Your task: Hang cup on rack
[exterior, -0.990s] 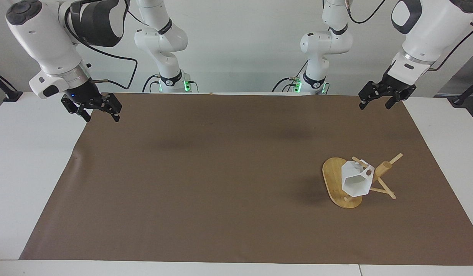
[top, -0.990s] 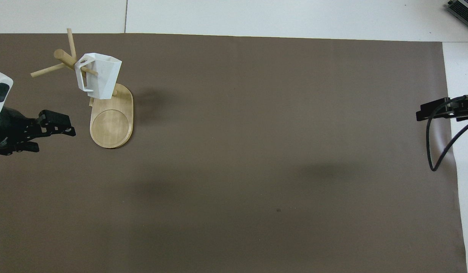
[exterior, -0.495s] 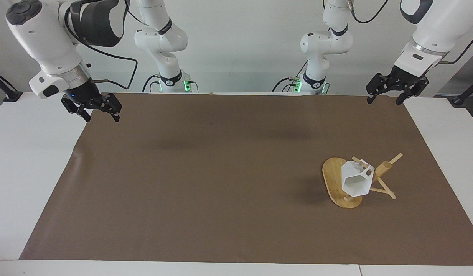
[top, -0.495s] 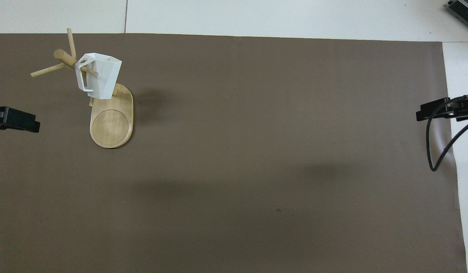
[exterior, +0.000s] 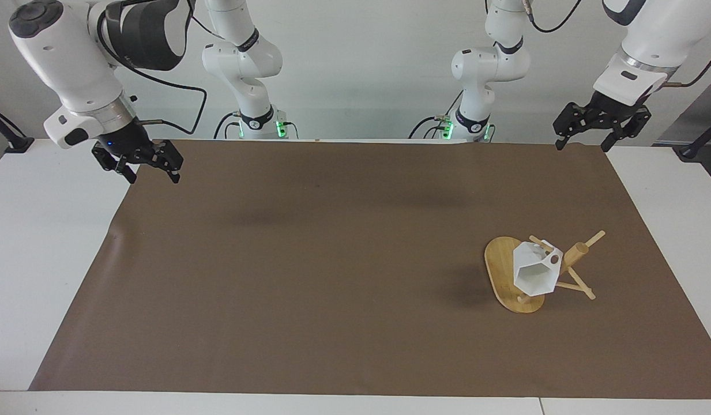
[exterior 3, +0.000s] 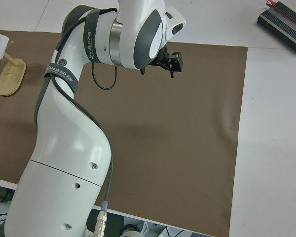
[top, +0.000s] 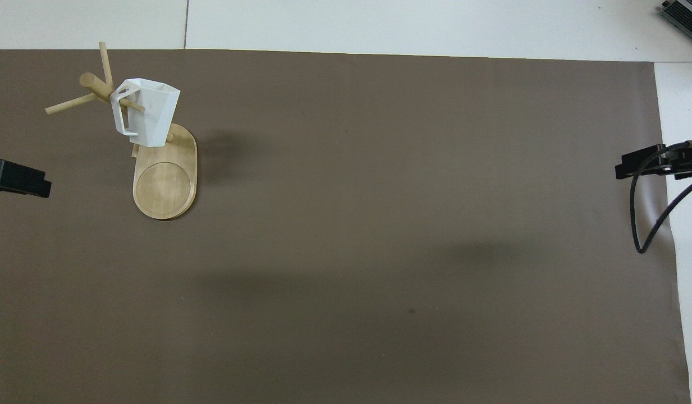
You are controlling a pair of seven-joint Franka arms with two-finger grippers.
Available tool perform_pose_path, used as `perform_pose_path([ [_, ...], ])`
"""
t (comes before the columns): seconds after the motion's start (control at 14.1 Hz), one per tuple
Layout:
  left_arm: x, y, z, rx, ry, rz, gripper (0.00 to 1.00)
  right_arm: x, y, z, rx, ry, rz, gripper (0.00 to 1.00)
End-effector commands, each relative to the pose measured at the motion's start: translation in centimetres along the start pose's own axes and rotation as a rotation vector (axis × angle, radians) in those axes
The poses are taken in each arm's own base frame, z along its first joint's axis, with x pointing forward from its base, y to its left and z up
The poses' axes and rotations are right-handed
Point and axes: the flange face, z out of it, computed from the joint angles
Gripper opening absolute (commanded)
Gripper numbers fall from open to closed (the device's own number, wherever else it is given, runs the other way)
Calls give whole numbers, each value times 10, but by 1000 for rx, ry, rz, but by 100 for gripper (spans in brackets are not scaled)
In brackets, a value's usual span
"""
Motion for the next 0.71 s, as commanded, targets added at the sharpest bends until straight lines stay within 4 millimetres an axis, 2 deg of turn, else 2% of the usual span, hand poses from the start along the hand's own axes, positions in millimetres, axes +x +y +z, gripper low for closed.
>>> perform_pose_path([
  [0.0, -2, 0, 3, 17, -22, 15, 100, -6, 1, -1, -10, 2, -24, 100],
  [0.64, 0, 0, 14, 23, 29, 6, 100, -7, 1, -1, -9, 0, -24, 100],
])
